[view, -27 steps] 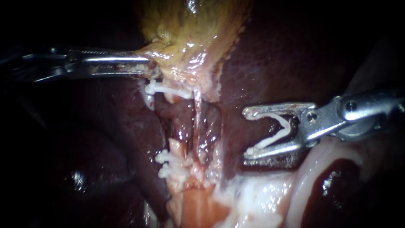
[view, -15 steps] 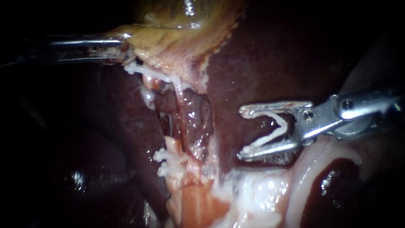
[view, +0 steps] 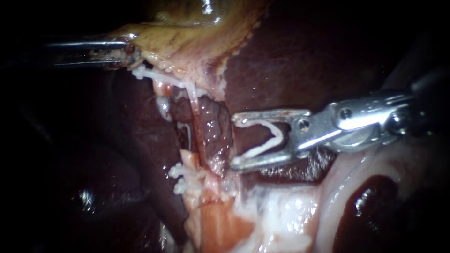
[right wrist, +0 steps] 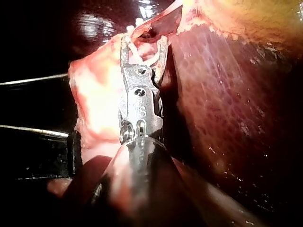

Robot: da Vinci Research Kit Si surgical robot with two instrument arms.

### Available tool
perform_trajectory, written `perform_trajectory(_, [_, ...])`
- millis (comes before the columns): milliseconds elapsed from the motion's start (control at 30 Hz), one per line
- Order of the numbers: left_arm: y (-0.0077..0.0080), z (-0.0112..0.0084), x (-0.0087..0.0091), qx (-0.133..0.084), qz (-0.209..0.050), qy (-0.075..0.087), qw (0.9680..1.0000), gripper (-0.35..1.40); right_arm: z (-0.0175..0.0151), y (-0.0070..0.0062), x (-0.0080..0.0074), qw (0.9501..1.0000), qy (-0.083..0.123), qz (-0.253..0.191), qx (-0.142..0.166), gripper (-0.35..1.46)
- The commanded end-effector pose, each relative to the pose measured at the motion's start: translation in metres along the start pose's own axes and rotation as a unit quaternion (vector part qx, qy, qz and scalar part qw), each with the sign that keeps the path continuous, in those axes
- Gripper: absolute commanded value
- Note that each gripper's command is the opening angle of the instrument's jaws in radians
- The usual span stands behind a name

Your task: Clipping first clip right tube

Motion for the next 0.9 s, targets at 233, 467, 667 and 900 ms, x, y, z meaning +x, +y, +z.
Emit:
perform_trajectory(233, [0.0000, 0.0002, 0.0000, 0.001, 0.000, 0.000, 1.0000, -0.35, 0.0054, 0.0000, -0.0007, 0.9985, 0.001, 0.017, 0.051, 0.50])
perform_trajectory(467, [0.0000, 0.0004, 0.0000, 0.002, 0.000, 0.000, 1.0000, -0.35, 0.0067, -0.0014, -0.0005, 0.9910, 0.063, 0.037, 0.113, 0.50])
perform_trajectory(667, [0.0000, 0.0003, 0.0000, 0.001, 0.000, 0.000, 1.0000, -0.35, 0.0066, -0.0033, 0.0007, 0.9824, 0.090, 0.041, 0.159, 0.48])
perform_trajectory(900, [0.0000, 0.0003, 0.0000, 0.001, 0.000, 0.000, 1.0000, -0.35, 0.0065, -0.0037, 0.0008, 0.9762, 0.082, 0.035, 0.198, 0.42])
